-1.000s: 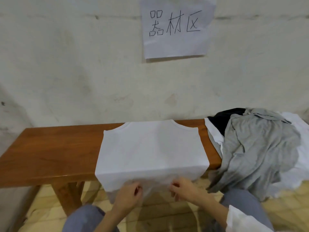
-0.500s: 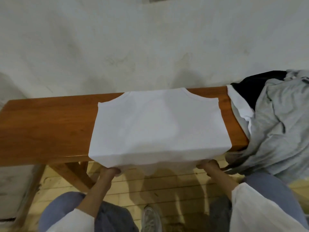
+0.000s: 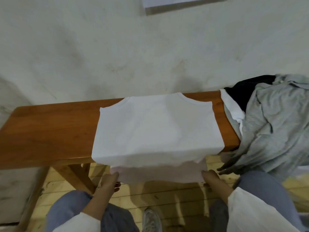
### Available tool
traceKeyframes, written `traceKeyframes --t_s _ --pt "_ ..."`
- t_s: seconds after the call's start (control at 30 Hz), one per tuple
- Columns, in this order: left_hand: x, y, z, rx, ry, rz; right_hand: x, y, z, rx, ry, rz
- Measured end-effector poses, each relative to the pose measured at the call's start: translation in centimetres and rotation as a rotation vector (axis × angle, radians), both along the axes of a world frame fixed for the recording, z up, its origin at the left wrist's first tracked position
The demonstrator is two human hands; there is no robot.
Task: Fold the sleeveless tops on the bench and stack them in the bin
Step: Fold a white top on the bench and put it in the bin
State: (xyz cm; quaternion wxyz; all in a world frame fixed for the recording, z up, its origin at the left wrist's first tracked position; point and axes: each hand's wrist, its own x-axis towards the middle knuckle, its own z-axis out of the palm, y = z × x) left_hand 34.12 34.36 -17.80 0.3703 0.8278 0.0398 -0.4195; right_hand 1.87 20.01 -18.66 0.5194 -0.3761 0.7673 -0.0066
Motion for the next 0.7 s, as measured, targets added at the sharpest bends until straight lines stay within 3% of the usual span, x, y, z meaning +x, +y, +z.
traceKeyframes --t_s 0.17,0.3,0.37,0.43,0.53,0.63,0.7 --pt "-1.7 1.2 2.1 0.029 -0.351 -0.222 -1.9 2.0 -0.3 -0.218 -0.06 0.005" --pt "-4.2 2.8 5.9 -0.149 -0.554 -0.351 -0.7 5.4 6.8 -0.431 -0.119 0.005" --pt "-5.4 3.3 8.3 -0.315 -0.519 -0.388 -0.1 6.4 9.7 -0.499 -0.2 0.041" --pt "-5.9 3.2 11.6 -0.495 -0.352 -0.327 0.5 6.4 12.5 -0.56 -0.322 0.073" --pt "-4.8 2.8 16.9 -0.697 -0.19 -0.174 0.5 5.0 16.9 -0.561 -0.599 -0.077" --pt "-2.4 2.4 20.4 -0.753 -0.188 -0.177 -0.8 2.8 20.2 -0.554 -0.823 -0.183" --pt "-0.7 1.9 21.2 -0.681 -0.262 -0.174 -1.5 1.8 21.4 -0.599 -0.751 -0.131"
